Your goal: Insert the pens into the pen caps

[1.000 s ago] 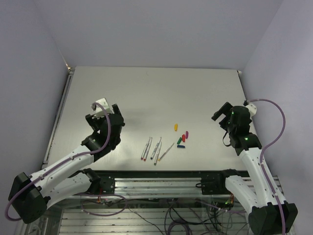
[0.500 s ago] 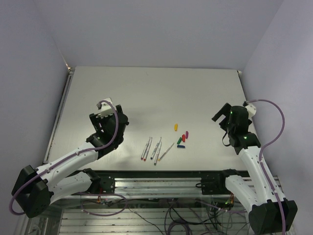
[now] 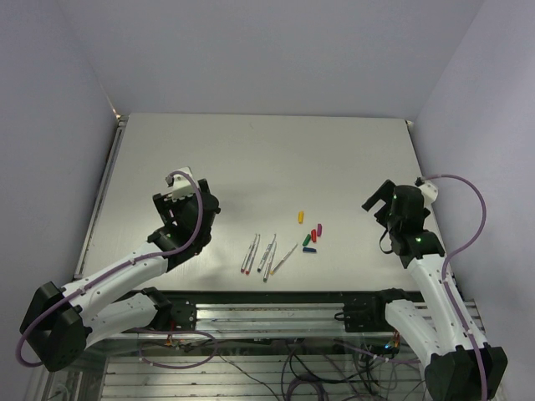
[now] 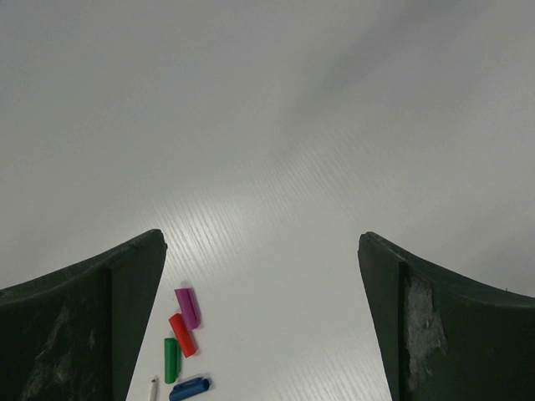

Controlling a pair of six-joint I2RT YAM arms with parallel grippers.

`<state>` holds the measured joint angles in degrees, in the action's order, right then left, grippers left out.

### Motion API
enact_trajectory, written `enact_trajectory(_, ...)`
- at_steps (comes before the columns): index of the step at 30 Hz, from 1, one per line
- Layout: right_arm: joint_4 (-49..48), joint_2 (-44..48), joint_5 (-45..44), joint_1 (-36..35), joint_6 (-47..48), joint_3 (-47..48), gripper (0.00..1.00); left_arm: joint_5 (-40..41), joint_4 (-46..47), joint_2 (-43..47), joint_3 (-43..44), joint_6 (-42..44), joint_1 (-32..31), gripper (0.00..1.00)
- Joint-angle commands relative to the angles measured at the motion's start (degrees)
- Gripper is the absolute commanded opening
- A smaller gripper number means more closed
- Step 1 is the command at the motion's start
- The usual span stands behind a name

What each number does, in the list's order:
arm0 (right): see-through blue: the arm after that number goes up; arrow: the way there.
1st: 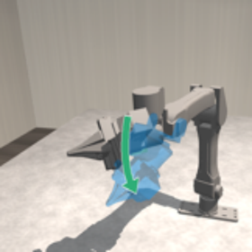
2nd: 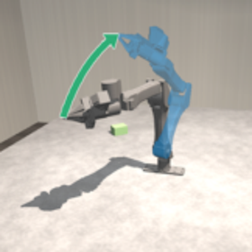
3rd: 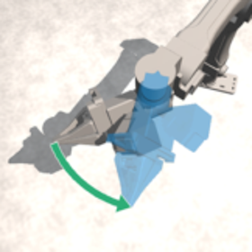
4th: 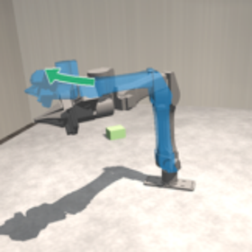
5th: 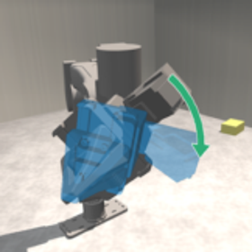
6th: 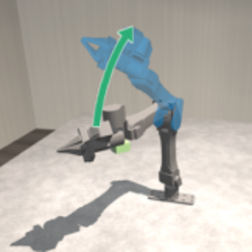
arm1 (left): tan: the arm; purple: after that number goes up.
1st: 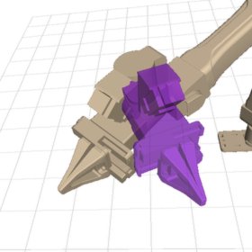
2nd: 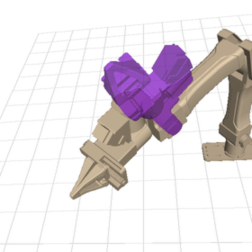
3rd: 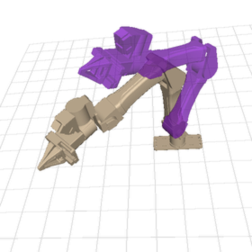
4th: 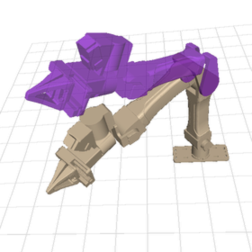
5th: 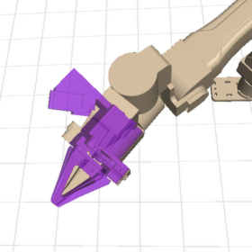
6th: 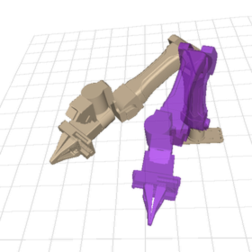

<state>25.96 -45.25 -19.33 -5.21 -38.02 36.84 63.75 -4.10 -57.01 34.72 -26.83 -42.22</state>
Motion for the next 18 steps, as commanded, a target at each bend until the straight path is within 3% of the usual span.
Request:
enact_trajectory(1,-1.50,0.70,-1.39,-0.31,-0.65,-0.83,1.00,-0.22,1.38,-0.13,0.76,0.61,-0.17,0.96)
enact_trajectory(18,-2.33,1.11,-2.25,-0.24,1.45,-1.06,1.00,-0.86,2.24,-1.40,1.29,1.17,-0.20,0.96)
